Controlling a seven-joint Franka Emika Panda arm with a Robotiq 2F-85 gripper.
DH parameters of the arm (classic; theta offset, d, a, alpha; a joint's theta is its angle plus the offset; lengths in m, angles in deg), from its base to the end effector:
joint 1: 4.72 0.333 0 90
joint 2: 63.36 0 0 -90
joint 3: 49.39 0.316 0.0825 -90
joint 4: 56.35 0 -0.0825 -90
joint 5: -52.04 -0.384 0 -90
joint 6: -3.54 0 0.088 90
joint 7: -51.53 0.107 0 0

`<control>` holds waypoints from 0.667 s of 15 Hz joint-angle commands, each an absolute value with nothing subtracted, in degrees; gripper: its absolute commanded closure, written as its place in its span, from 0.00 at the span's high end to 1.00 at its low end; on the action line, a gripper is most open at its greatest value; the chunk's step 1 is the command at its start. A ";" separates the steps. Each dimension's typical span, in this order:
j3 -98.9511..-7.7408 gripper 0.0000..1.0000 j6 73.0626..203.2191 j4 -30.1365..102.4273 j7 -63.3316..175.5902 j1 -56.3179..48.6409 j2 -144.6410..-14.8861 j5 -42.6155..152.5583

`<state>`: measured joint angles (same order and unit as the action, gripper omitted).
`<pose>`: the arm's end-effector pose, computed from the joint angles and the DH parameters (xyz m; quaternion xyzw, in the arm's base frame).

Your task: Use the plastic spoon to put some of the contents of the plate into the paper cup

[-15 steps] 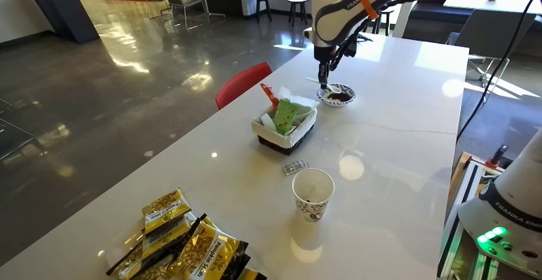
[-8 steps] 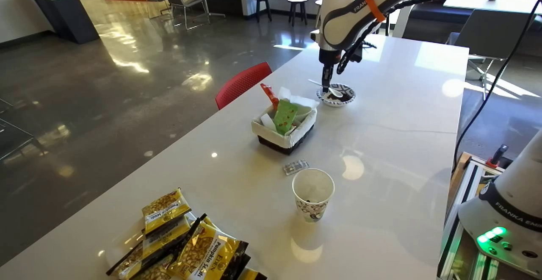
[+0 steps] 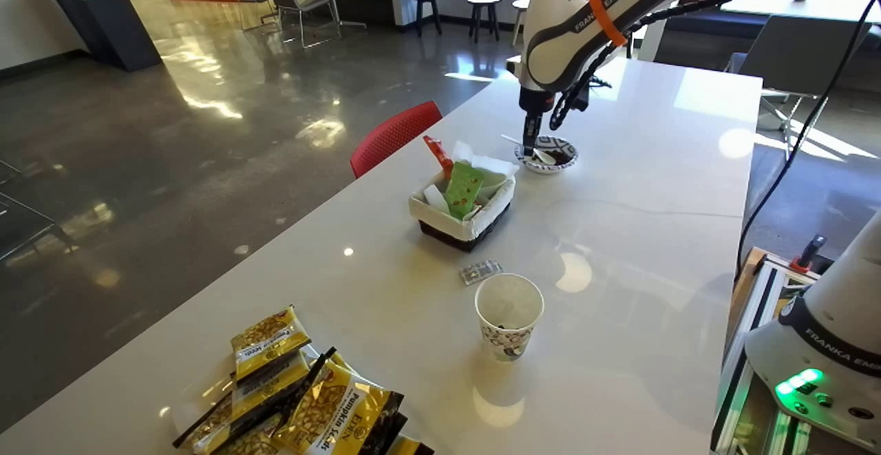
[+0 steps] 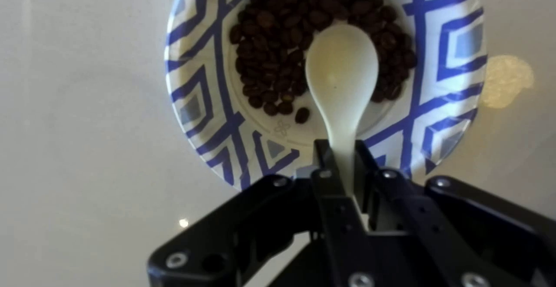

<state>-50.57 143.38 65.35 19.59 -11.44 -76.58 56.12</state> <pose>0.5741 -0.0796 0.3100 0.9710 0.2339 0.0313 0.0395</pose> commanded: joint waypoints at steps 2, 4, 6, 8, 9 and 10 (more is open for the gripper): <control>-50.18 0.04 146.01 66.90 18.69 -12.24 -77.04 55.36; -50.18 0.32 145.37 66.61 18.95 -12.26 -77.14 55.43; -50.35 0.47 145.22 66.93 19.37 -12.18 -76.32 55.88; -50.51 0.62 141.23 66.63 18.52 -12.19 -74.61 56.61; -51.10 0.69 140.02 66.54 20.16 -11.80 -73.84 57.99; -51.78 0.77 136.19 66.17 21.64 -11.42 -72.33 59.75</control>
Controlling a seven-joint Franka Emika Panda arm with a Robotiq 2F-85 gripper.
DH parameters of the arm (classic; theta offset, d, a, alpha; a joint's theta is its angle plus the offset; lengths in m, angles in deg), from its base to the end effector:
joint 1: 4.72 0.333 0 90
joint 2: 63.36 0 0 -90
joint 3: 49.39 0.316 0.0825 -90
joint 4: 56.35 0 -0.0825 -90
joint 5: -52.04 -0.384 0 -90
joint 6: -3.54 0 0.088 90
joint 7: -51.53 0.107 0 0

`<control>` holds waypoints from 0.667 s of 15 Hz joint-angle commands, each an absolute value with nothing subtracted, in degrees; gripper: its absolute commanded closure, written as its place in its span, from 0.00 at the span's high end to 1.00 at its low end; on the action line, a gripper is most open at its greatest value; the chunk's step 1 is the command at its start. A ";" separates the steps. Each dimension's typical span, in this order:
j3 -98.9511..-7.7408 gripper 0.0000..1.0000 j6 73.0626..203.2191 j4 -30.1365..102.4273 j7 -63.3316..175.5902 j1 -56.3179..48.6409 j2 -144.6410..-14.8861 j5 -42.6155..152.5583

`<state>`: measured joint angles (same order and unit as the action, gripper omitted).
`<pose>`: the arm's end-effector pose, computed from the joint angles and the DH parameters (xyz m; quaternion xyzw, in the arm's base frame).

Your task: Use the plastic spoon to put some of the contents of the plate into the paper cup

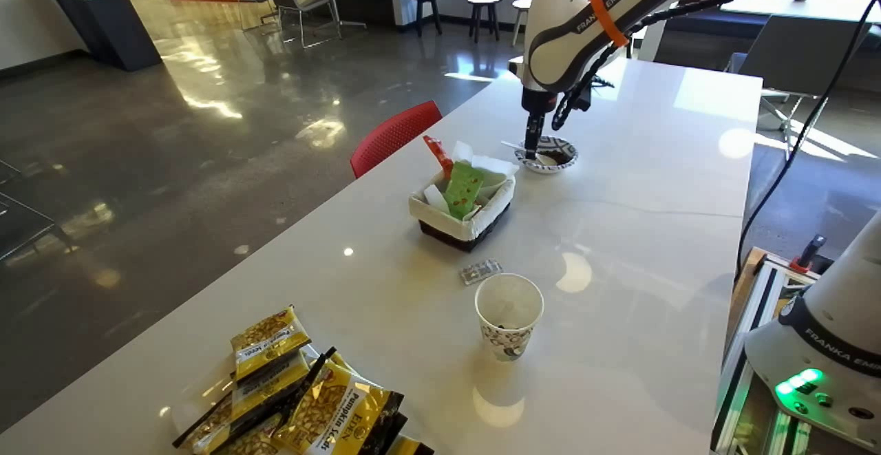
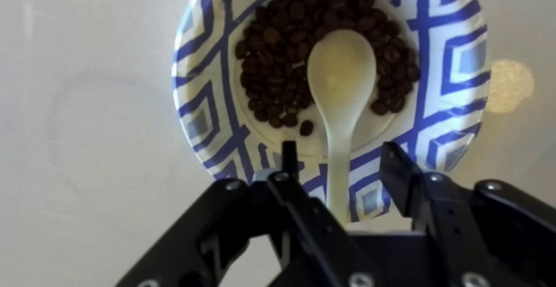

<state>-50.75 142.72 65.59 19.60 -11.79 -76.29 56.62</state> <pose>0.5710 -0.0847 0.3100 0.9715 0.2323 0.0249 0.0410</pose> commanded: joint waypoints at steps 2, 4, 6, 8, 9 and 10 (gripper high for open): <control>-52.49 0.92 126.60 64.32 23.90 -10.92 -70.19 62.35; -52.71 1.00 117.09 62.36 27.85 -10.46 -68.87 63.60; -52.36 1.00 107.80 58.98 33.88 -9.95 -66.78 63.02; -51.96 1.00 101.67 56.26 39.76 -9.43 -65.03 60.15; -51.80 1.00 98.73 54.54 43.06 -9.02 -64.55 59.57; -51.75 1.00 96.21 53.00 45.96 -8.76 -64.33 58.61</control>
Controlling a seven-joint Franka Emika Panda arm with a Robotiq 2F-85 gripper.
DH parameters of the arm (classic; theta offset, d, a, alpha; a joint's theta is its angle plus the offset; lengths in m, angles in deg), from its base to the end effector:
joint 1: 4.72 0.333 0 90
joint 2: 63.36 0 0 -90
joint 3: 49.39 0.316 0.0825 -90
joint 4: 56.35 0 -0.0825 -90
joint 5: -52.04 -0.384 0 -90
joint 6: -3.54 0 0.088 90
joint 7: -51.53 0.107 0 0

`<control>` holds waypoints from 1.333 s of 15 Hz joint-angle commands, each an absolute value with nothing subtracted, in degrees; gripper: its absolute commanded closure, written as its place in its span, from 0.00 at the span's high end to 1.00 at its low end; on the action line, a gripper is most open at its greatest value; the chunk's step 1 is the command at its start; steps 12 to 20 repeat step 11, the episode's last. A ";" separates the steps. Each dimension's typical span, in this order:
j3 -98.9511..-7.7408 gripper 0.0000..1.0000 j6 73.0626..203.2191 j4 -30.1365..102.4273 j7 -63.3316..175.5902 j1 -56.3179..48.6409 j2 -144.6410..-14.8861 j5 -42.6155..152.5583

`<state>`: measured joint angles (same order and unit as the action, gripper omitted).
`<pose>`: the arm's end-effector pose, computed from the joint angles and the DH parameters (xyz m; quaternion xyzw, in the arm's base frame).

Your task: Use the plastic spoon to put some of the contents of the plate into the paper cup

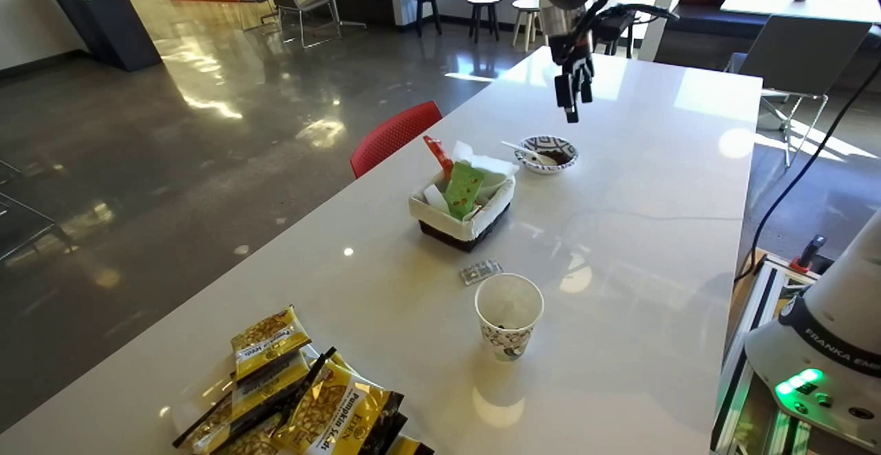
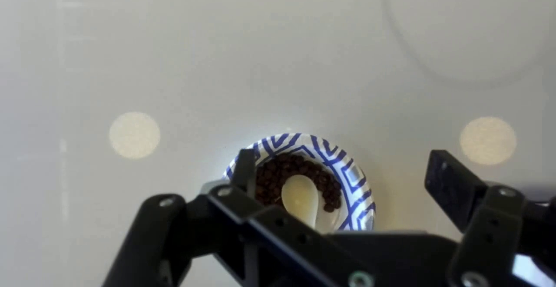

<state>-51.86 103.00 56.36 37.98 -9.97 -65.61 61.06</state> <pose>0.5277 -0.0858 0.4327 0.9853 0.0734 -0.1461 0.0498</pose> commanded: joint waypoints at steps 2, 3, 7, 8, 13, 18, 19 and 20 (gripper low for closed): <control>-51.59 1.00 92.15 50.50 52.36 -8.30 -64.03 57.71; -51.86 1.00 95.26 52.23 47.10 -8.50 -64.04 59.11; -51.74 1.00 93.28 50.60 51.24 -8.14 -63.86 58.52; -51.76 1.00 93.28 50.60 51.37 -8.15 -63.94 58.51; -51.77 1.00 93.28 50.60 51.50 -8.15 -64.02 58.51; -51.77 1.00 93.28 50.60 51.50 -8.15 -64.02 58.51; -51.77 1.00 93.28 50.60 51.50 -8.15 -64.02 58.51; -51.77 1.00 93.28 50.60 51.50 -8.15 -64.02 58.51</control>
